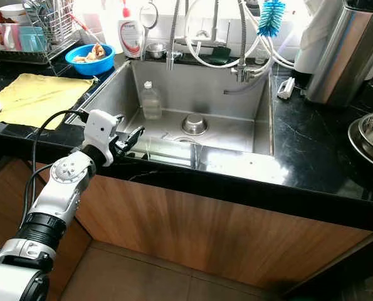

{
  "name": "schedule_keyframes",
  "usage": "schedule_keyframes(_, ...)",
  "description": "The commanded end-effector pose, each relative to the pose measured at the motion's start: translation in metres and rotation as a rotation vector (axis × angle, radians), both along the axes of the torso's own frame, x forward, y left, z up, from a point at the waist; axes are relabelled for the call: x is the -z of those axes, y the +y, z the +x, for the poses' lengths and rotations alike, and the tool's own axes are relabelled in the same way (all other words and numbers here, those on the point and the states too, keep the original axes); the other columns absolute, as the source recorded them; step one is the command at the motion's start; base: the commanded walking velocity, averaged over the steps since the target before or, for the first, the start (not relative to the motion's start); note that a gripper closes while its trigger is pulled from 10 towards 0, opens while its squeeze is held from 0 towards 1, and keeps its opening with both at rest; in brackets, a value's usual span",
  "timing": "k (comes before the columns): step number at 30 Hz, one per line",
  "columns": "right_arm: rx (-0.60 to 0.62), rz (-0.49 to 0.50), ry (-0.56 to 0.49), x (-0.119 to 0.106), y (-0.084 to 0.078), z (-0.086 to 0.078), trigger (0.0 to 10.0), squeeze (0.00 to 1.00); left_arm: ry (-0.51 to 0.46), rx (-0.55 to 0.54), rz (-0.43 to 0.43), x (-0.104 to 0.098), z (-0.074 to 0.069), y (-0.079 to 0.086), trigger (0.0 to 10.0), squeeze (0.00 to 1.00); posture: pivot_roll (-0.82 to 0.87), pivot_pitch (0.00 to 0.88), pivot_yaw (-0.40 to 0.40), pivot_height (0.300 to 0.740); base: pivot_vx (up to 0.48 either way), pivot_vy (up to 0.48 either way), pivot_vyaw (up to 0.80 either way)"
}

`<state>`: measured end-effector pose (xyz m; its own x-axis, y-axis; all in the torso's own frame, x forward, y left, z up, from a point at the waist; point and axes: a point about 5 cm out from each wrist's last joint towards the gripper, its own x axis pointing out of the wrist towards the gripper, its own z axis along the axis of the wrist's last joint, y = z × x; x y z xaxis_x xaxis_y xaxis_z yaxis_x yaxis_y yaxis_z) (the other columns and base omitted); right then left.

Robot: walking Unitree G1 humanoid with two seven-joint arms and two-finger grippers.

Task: Kitchen organization

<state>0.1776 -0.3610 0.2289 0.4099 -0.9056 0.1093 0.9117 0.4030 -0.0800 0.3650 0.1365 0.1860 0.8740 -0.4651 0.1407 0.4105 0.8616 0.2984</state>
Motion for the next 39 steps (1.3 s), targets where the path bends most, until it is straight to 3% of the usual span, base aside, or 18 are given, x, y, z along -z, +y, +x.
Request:
schedule_keyframes(1,0.015,0.023,-0.002,0.004,-0.002,-0.001,10.0,0.0,-0.008,0.002,0.022,-0.004,0.002,0.0,10.0,0.0,-0.03,0.035,0.037,0.74,0.0,0.0,0.0)
schedule_keyframes(20,-0.075,0.003,-0.038,0.001,0.002,0.008,10.0,0.0,-0.006,-0.001,0.016,-0.003,0.001,0.0,10.0,0.0,-0.03,0.034,0.036,0.74,0.0,0.0,0.0)
schedule_keyframes(21,-0.079,0.003,-0.05,0.0,0.002,0.008,10.0,0.63,-0.006,-0.001,0.016,-0.003,0.001,-0.001,10.0,0.0,-0.03,0.034,0.035,0.74,0.0,0.0,0.0)
schedule_keyframes(22,-0.083,0.003,-0.059,0.0,0.003,0.008,10.0,0.63,-0.006,-0.001,0.016,-0.003,0.001,-0.001,10.0,0.0,-0.03,0.035,0.035,0.74,0.0,0.0,0.0)
schedule_keyframes(23,-0.084,0.002,-0.07,-0.001,0.003,0.007,10.0,1.0,-0.006,-0.001,0.016,-0.003,0.001,0.0,10.0,0.0,-0.03,0.035,0.035,0.74,0.0,0.0,0.0)
schedule_keyframes(31,-0.125,-0.051,-0.193,-0.014,0.006,0.005,10.0,1.0,-0.003,-0.001,0.014,-0.003,0.002,0.0,10.0,0.0,-0.03,0.037,0.036,0.74,0.0,0.0,0.0)
schedule_keyframes(39,-0.2,0.011,-0.284,-0.004,0.011,0.006,10.0,1.0,-0.003,0.0,0.015,-0.003,0.002,0.0,10.0,0.0,-0.03,0.038,0.037,0.74,0.0,0.0,0.0)
